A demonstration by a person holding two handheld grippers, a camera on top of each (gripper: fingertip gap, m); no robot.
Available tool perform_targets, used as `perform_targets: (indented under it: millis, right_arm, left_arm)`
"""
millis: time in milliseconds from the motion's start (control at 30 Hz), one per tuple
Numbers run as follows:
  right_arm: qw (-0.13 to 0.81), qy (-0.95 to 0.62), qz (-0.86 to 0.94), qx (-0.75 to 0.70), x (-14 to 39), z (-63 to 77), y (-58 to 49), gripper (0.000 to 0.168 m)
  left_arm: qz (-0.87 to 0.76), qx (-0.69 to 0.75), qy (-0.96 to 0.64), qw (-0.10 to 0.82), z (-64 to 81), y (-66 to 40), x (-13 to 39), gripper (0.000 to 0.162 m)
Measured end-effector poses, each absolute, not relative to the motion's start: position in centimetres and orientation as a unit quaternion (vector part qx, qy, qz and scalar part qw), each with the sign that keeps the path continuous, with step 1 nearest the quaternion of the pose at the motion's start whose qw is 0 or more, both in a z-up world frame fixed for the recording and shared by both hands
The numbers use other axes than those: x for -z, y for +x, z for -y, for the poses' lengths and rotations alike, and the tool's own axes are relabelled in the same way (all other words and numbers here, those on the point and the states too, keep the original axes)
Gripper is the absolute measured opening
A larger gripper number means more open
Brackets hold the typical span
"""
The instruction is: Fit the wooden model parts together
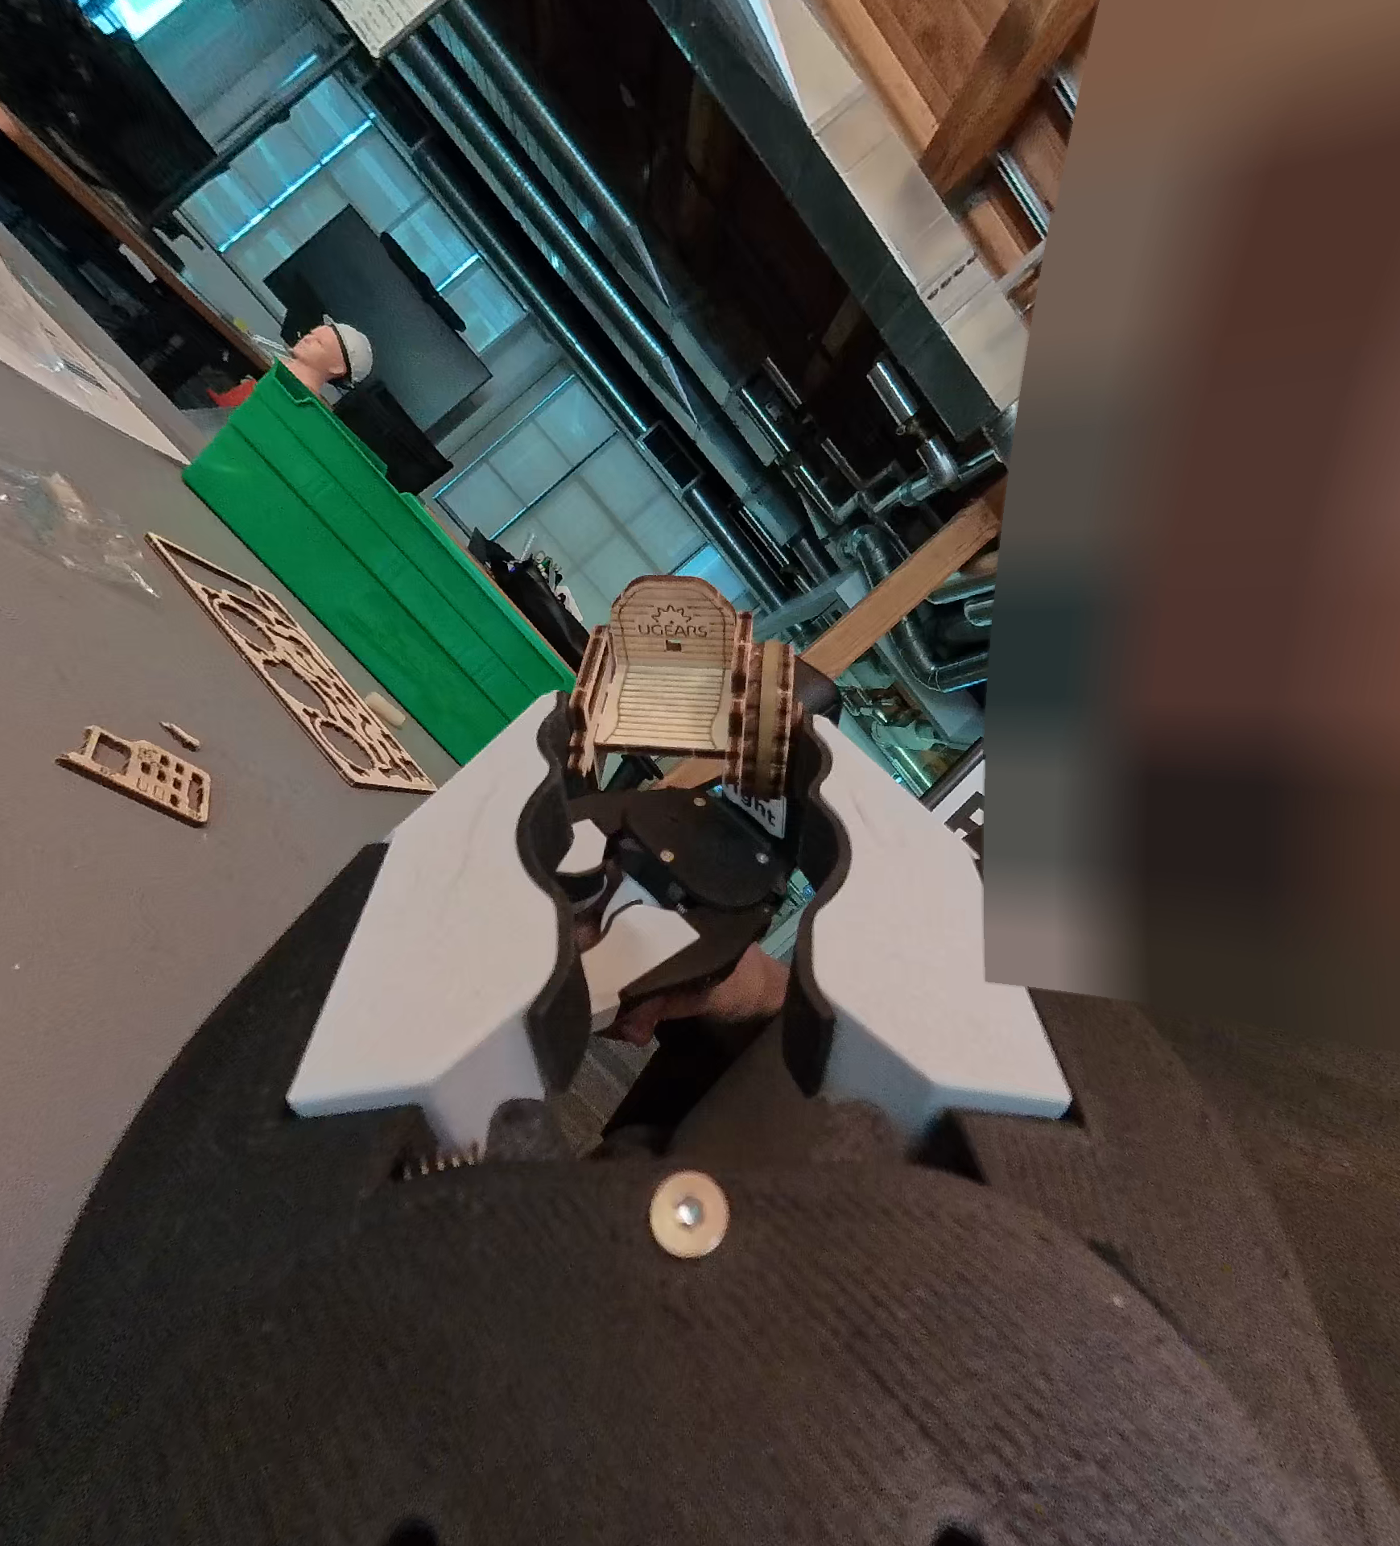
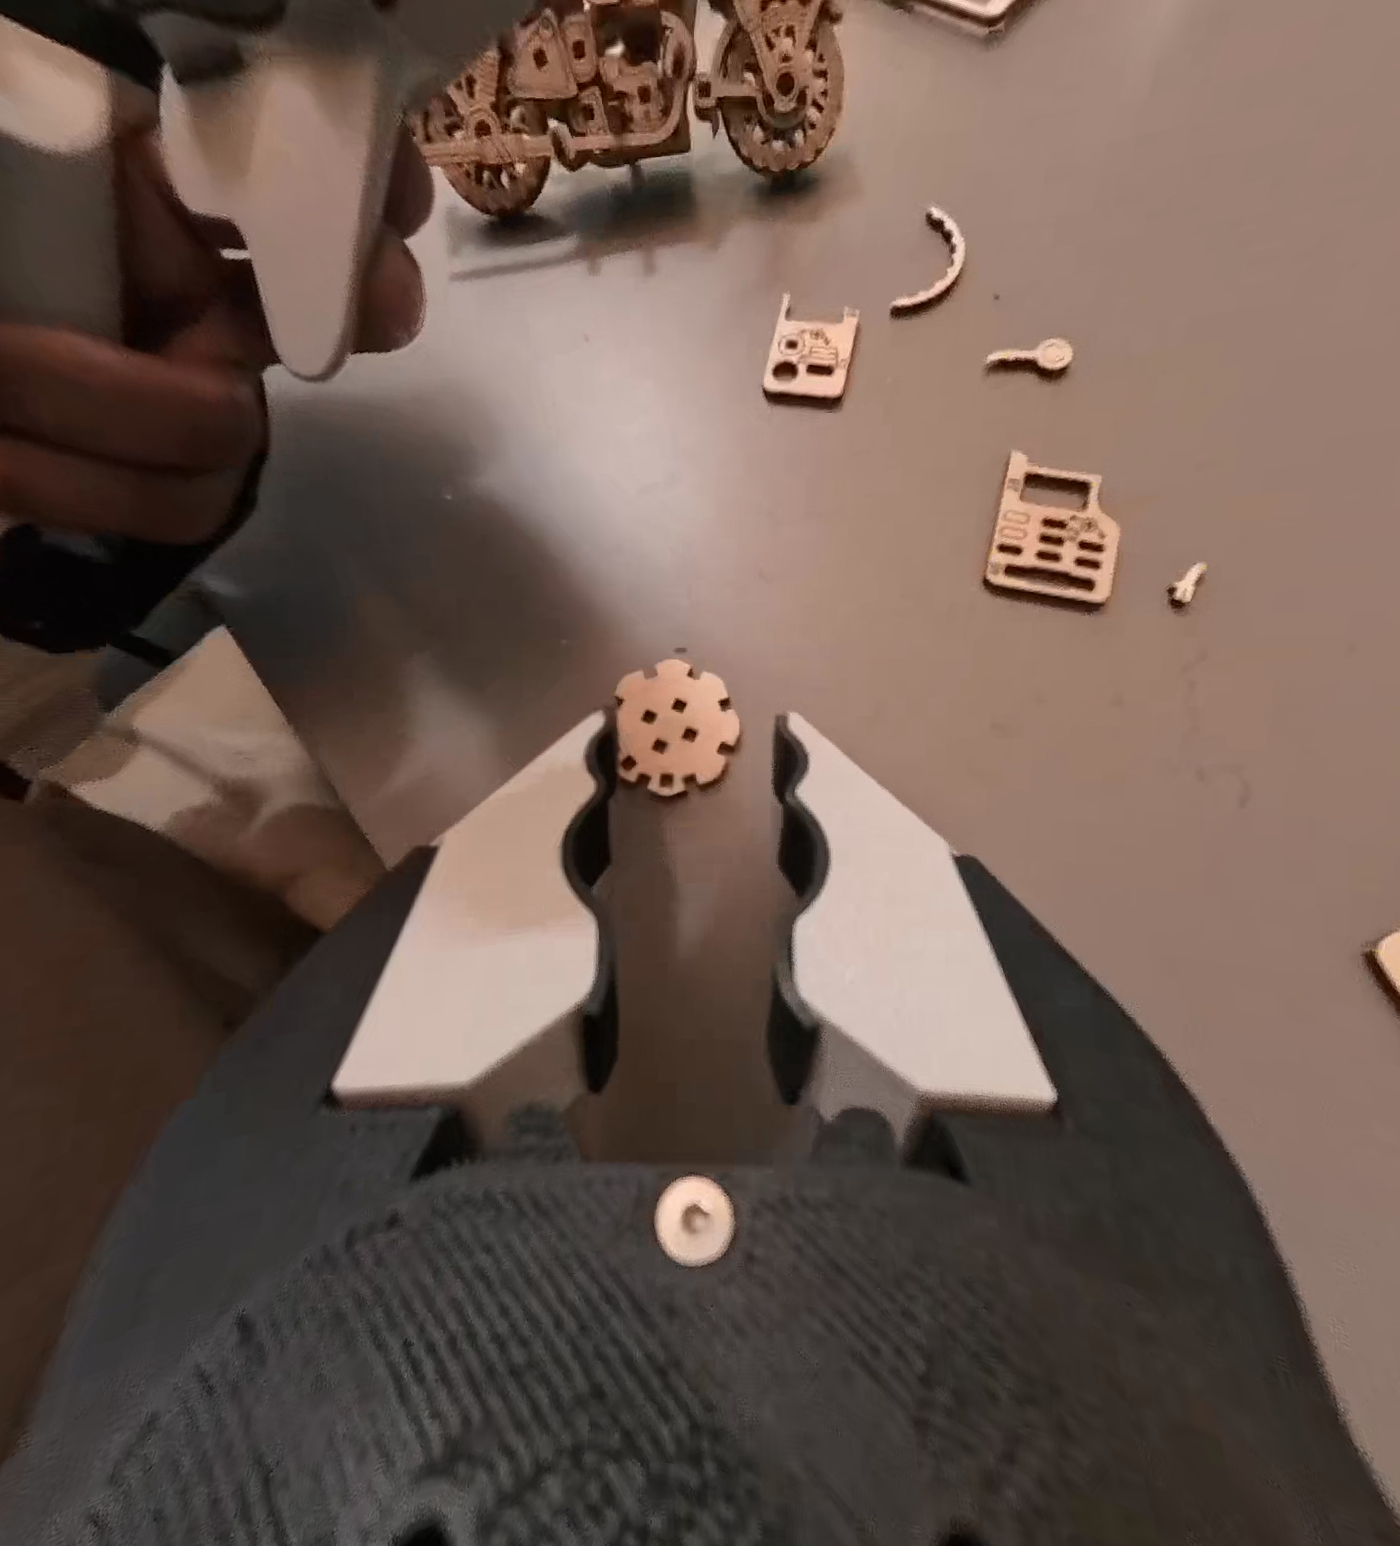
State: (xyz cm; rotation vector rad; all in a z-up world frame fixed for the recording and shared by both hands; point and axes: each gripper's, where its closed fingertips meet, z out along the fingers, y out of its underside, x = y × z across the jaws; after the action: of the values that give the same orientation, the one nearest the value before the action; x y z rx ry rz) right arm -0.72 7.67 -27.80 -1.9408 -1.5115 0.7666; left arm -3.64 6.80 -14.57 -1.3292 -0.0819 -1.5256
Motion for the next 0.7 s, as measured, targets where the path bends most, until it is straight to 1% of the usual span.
perform_targets:
  millis: [200, 267, 367, 400, 567, 700]
  right_arm:
    - [0.305, -0.69, 0.6, -0.267, 27.7, -7.5, -1.0, 0.029]
    - [0.32, -0.677, 0.607, -0.264, 27.4, -8.1, -0.8, 0.029]
    - [0.327, -0.684, 0.587, -0.285, 26.4, -8.7, -0.5, 0.035]
    - [0.324, -0.698, 0.573, -0.282, 26.4, -9.1, -0.3, 0.04]
    - [0.286, -0.74, 0.535, -0.29, 27.4, -8.9, -0.1, 0.05]
    - [0.295, -0.726, 0.558, -0.272, 27.9, -8.4, -0.5, 0.05]
  left_arm:
    - [0.035, 0.641, -0.555, 0.529, -6.8, -3.7, 14.5, 0.05]
    - [0.037, 0.644, -0.552, 0.529, -6.7, -3.8, 14.5, 0.049]
    - [0.039, 0.647, -0.549, 0.528, -6.7, -3.9, 14.4, 0.049]
    - [0.039, 0.646, -0.549, 0.528, -6.7, -3.9, 14.4, 0.048]
    - [0.035, 0.641, -0.553, 0.531, -6.7, -3.8, 14.4, 0.049]
    - [0.038, 0.642, -0.553, 0.53, -6.9, -3.9, 14.5, 0.049]
